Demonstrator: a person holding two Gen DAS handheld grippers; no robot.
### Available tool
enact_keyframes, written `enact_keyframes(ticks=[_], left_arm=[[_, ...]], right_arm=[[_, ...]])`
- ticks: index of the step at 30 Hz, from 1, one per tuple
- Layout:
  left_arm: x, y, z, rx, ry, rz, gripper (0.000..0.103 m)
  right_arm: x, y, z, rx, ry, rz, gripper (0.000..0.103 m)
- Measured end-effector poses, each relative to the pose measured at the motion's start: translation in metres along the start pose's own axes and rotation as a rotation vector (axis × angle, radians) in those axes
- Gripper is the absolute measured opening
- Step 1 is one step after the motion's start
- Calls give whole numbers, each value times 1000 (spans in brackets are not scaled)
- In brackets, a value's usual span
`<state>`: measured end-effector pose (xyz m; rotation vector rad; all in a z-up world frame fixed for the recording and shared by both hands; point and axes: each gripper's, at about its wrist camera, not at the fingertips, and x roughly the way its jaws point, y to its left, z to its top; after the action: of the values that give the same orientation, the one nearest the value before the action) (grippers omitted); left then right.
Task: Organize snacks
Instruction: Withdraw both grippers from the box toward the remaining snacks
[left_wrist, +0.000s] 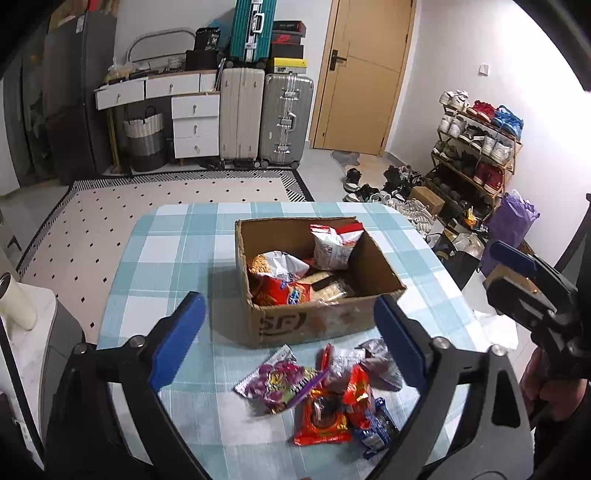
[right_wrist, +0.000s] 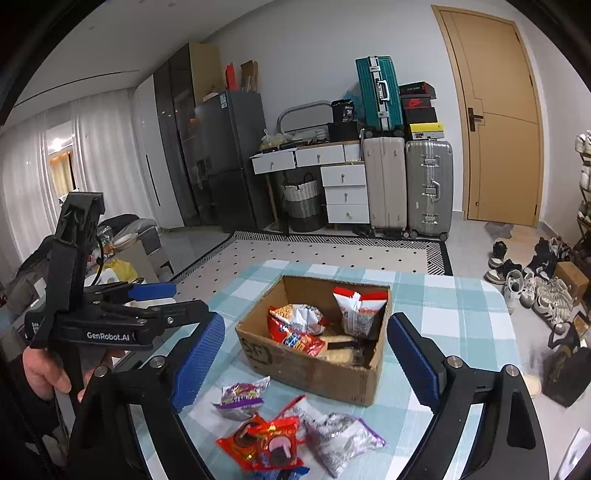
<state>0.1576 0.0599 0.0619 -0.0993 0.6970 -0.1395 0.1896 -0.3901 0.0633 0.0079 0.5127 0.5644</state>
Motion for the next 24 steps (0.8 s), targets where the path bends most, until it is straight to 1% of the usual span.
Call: enact_keyframes(ticks=[1,2,4,8,13,17,20,24], left_arm=[[-5,-2,-4,0,-9,2,101],[-8,-4,-6,-1,-17,0,101],[-16,-8,-14,4,-30,0,102],[-25,-14,-29,4,-23,-9,102],[-28,-19,-47,7,-2,-3,102],[-27,-19,-66,-12,14,-11,102],[-24,-18,-82,-37,22,-4,102],[-20,-19,-99,-44,34,3,102]], right_arm=[[-4,1,-3,2,0,-3,92],[-7,1,-6,4,0,-5,92],[-15,1,-15,6,2,-13,94],[-27,1,-29,15,12,-21,96],[-40,5,-49,24,24,-23,99],[-44,8,-67,36,44,-16,99],[-46,12,-80,43,65,-3,99],[-47,18,-99,41,90,-1,99]])
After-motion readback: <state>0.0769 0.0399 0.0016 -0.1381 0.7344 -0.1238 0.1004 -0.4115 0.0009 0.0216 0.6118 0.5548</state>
